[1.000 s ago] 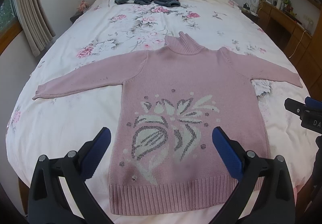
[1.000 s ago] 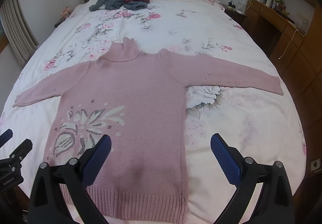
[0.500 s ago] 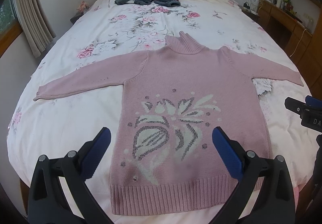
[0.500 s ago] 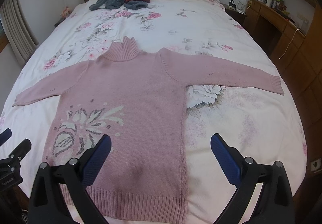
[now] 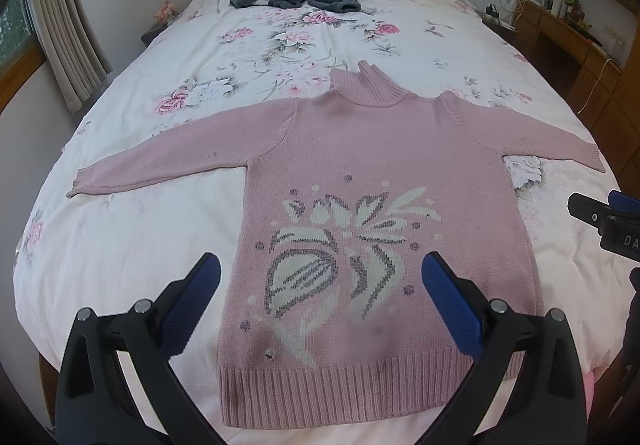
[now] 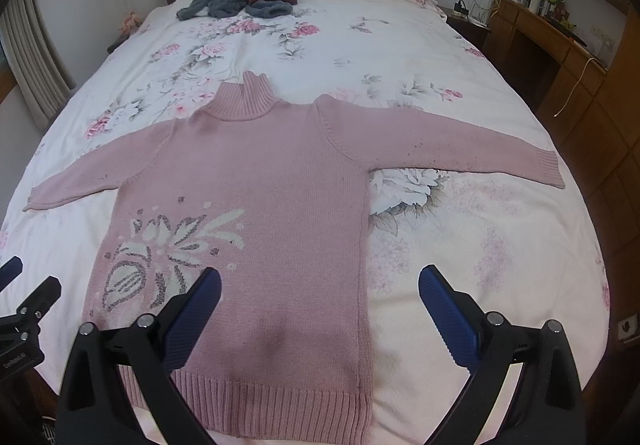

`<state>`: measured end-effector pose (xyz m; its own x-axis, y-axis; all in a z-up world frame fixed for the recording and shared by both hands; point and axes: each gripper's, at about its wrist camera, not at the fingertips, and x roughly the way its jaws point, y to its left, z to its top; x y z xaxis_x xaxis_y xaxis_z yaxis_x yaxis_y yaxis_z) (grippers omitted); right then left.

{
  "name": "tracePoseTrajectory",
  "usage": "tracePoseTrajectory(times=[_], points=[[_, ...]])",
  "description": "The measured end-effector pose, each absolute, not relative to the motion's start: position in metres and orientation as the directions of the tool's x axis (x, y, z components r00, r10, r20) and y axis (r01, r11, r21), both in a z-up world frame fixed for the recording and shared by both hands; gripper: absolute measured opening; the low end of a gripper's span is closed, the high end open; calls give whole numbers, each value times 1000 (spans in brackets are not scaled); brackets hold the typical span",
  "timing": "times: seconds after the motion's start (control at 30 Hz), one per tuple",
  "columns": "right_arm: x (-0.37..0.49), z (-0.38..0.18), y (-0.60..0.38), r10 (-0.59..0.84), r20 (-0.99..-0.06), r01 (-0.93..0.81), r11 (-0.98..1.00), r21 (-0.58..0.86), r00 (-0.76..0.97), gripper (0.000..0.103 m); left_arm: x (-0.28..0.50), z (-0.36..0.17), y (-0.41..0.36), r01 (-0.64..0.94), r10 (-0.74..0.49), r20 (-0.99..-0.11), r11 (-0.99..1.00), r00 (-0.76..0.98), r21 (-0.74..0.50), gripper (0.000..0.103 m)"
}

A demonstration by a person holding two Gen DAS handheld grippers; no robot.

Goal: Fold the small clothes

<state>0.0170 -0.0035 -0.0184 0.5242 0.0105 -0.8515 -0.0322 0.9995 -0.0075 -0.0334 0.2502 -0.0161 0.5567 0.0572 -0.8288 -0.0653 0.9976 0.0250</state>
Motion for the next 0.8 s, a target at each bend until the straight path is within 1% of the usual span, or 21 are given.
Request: tracePoseTrajectory(times=[0.8], points=[[17, -18, -4, 11, -853, -31, 999, -7, 522, 99, -32, -18, 252, -68, 60, -830, 997, 554, 27, 100]])
